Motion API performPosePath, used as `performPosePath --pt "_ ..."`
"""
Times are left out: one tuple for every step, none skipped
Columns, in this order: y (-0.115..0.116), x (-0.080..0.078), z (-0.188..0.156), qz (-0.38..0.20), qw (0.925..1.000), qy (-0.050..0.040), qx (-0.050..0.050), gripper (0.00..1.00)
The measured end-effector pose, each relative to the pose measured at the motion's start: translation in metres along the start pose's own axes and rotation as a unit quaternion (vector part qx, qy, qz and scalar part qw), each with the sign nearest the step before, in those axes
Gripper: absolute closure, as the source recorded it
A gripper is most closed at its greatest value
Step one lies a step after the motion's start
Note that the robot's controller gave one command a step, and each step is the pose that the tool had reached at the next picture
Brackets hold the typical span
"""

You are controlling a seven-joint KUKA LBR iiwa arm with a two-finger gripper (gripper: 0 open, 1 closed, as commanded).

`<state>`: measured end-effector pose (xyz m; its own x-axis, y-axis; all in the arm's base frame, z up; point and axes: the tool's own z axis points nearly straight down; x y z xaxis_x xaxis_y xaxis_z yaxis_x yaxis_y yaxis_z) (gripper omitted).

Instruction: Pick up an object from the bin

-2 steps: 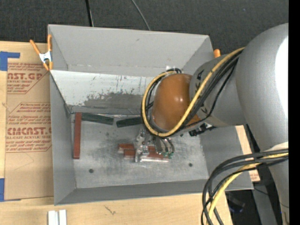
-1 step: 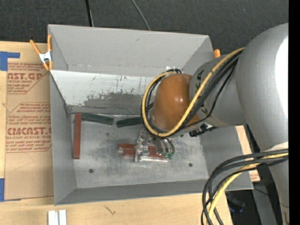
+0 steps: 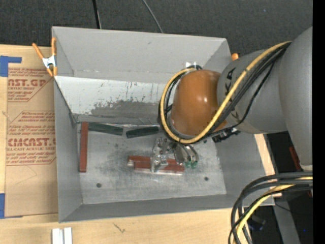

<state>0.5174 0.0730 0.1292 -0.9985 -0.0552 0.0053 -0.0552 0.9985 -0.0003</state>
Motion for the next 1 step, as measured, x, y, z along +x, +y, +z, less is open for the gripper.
performPosePath --pt "0.0283 -0.0574 0.0352 0.17 0.9854 -0.0032 -0.001 0.0"
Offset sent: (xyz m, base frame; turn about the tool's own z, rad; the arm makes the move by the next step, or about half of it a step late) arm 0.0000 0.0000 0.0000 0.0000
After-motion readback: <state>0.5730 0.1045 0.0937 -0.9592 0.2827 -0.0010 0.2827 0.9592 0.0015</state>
